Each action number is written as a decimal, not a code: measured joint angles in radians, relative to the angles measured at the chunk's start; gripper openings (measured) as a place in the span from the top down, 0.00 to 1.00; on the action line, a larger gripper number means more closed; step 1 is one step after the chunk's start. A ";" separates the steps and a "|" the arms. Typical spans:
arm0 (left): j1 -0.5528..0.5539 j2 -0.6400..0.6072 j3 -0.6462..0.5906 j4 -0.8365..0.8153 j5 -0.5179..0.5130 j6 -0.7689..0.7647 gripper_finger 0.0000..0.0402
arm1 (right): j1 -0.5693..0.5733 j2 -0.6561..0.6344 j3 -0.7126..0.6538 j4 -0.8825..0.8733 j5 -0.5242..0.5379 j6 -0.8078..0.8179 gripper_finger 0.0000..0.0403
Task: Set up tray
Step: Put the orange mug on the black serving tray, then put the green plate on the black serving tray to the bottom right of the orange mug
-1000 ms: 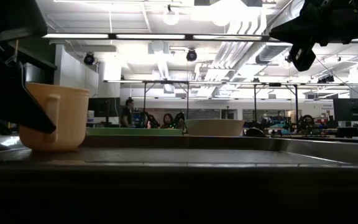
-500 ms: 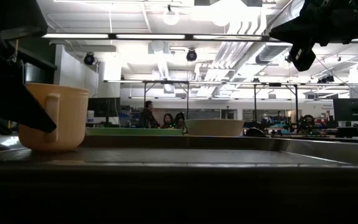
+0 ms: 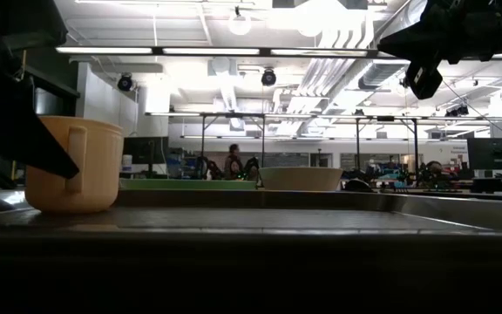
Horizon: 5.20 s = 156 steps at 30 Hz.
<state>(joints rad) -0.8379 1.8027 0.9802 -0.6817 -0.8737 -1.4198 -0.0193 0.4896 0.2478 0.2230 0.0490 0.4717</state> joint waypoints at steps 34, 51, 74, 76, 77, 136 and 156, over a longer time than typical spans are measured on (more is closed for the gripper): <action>-0.111 -0.067 0.018 -0.059 -0.001 -0.077 0.80 | 0.000 0.000 0.000 0.005 0.000 0.000 1.00; -0.215 -0.068 0.295 -0.421 -0.015 -0.074 0.80 | 0.000 0.000 0.000 0.034 0.004 0.002 1.00; -0.306 -0.070 0.365 -0.698 -0.091 -0.107 0.80 | 0.000 0.000 0.000 0.034 0.000 0.026 1.00; -0.319 -0.070 0.365 -0.716 -0.091 -0.109 0.80 | 0.000 0.000 0.000 0.035 0.000 0.026 1.00; -0.325 -0.071 0.365 -0.727 -0.090 -0.116 0.80 | 0.000 0.000 0.000 0.036 0.000 0.026 1.00; -0.390 -0.520 -0.213 -0.766 -0.202 -0.364 0.80 | 0.000 0.000 0.000 0.128 0.016 -0.061 1.00; -0.467 -0.611 -0.232 -0.866 -0.187 -0.370 0.80 | 0.000 0.239 0.370 -0.120 0.111 -0.237 1.00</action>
<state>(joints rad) -1.3045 1.1919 0.7483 -1.5478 -1.0607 -1.7896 -0.0193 0.7284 0.6175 0.1032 0.1599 0.2344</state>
